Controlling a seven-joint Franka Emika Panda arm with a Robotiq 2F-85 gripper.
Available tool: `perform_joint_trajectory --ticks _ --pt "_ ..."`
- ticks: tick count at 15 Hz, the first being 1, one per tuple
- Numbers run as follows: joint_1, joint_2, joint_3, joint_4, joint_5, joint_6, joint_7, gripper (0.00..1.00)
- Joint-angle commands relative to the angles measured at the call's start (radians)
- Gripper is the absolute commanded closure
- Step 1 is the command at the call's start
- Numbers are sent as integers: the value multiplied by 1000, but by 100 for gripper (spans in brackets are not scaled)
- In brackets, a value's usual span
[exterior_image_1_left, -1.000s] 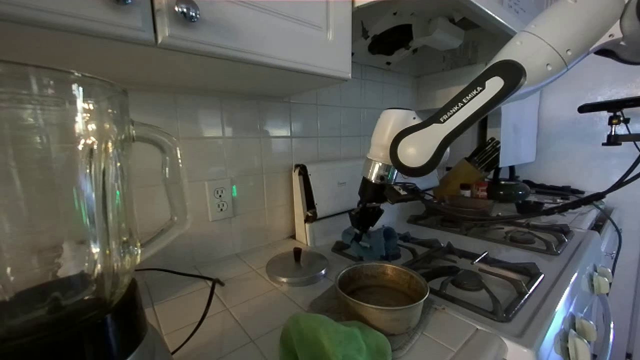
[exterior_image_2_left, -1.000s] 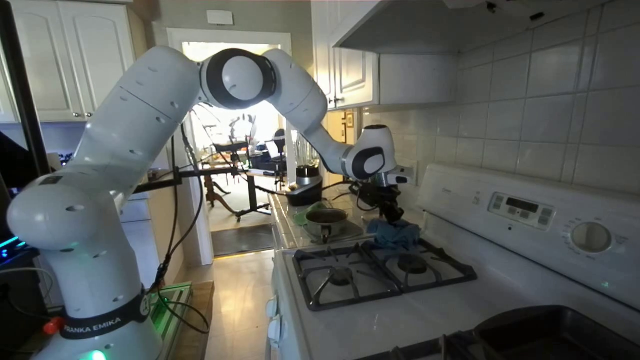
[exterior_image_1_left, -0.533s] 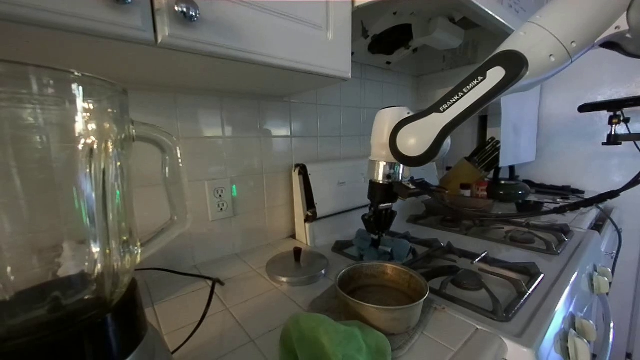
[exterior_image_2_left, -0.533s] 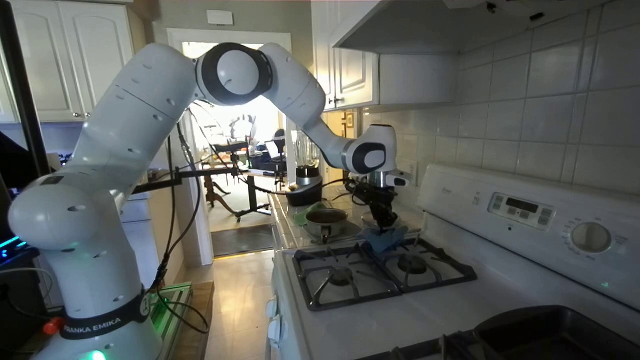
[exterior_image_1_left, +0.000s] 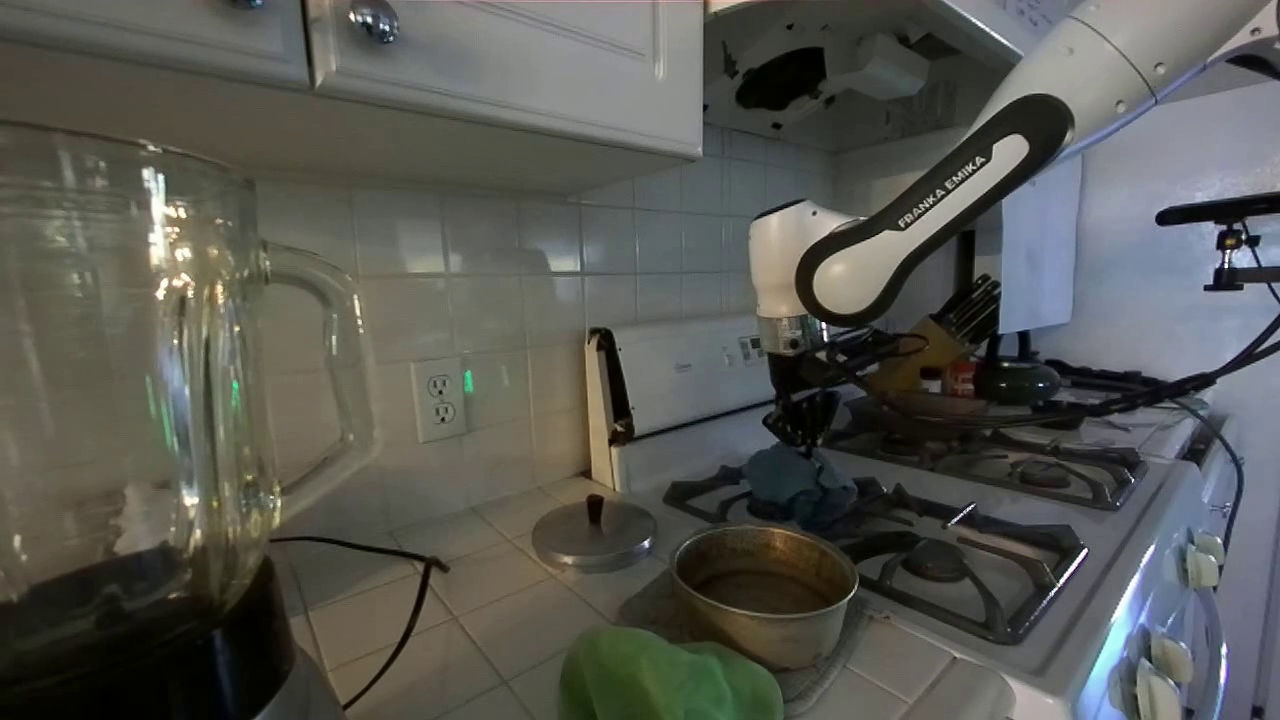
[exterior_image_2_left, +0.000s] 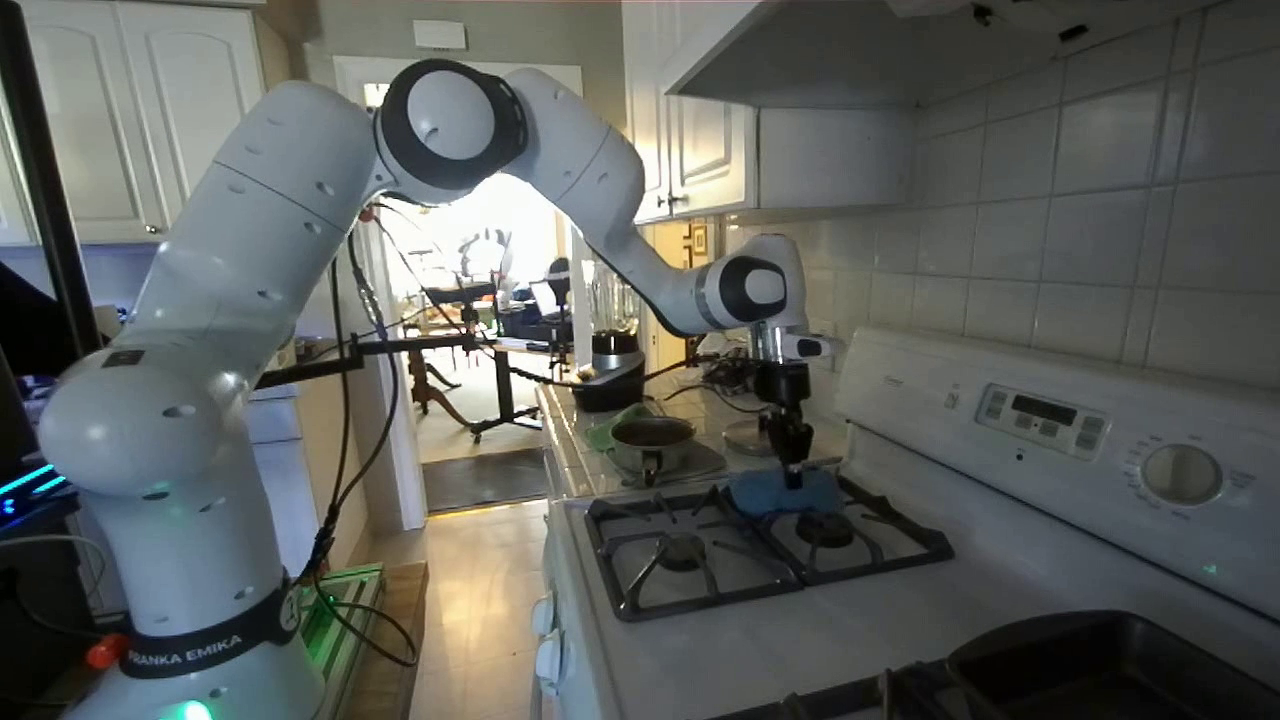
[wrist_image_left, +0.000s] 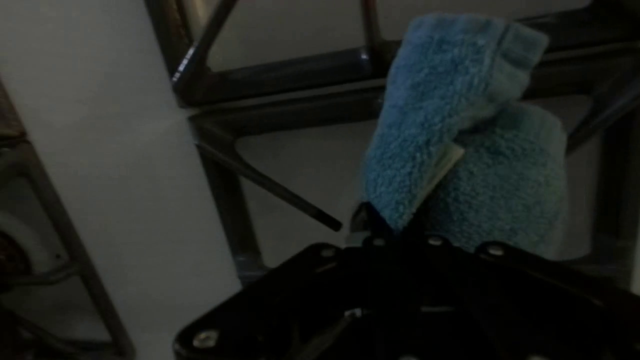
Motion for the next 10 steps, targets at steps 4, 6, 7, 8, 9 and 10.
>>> perform_joint_trajectory --ticks 4,6,7,8,9,10 --pt "32 1 -48 22 -151 -198 259 98" --pt "17 22 -36 37 -177 -171 280 98" --pt "17 36 -38 45 -201 -135 298 98" --pt "20 47 -42 52 -232 -99 317 98" --pt "26 57 -49 58 -273 -41 339 98" --pt "24 68 -47 66 -298 21 351 98"
